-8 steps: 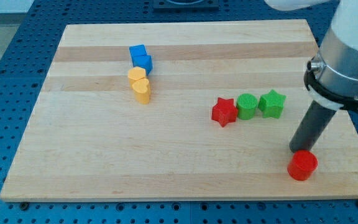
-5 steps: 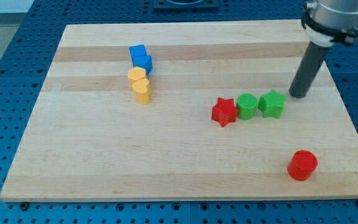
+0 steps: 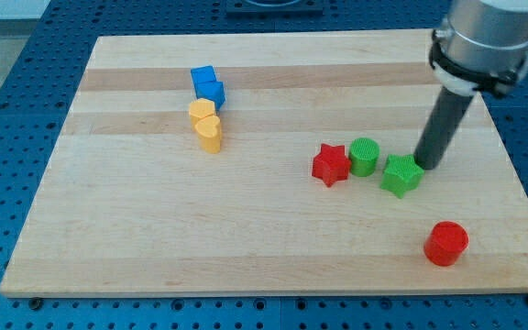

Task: Move the green star above the red circle

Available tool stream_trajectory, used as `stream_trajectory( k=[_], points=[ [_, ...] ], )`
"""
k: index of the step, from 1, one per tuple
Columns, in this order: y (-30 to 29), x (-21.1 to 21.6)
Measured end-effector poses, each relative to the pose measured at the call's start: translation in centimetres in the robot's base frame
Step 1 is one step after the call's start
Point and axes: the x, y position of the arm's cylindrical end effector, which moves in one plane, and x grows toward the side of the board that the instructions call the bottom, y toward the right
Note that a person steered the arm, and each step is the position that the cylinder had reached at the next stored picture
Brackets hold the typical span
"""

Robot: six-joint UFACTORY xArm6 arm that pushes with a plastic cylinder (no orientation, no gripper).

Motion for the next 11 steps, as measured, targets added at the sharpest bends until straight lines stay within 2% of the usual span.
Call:
stream_trajectory(
  k=[1, 2, 3, 5, 7, 8, 9, 10, 11],
  points=[
    [-3.6, -0.1],
    [-5.1, 3.1],
    [-3.9, 5.9],
    [-8.1, 6.6],
    [-5.4, 8.4],
    [-3.6, 8.1],
    [-4.2, 7.4],
    [-3.9, 5.5],
    [-1.6, 5.6]
  ],
)
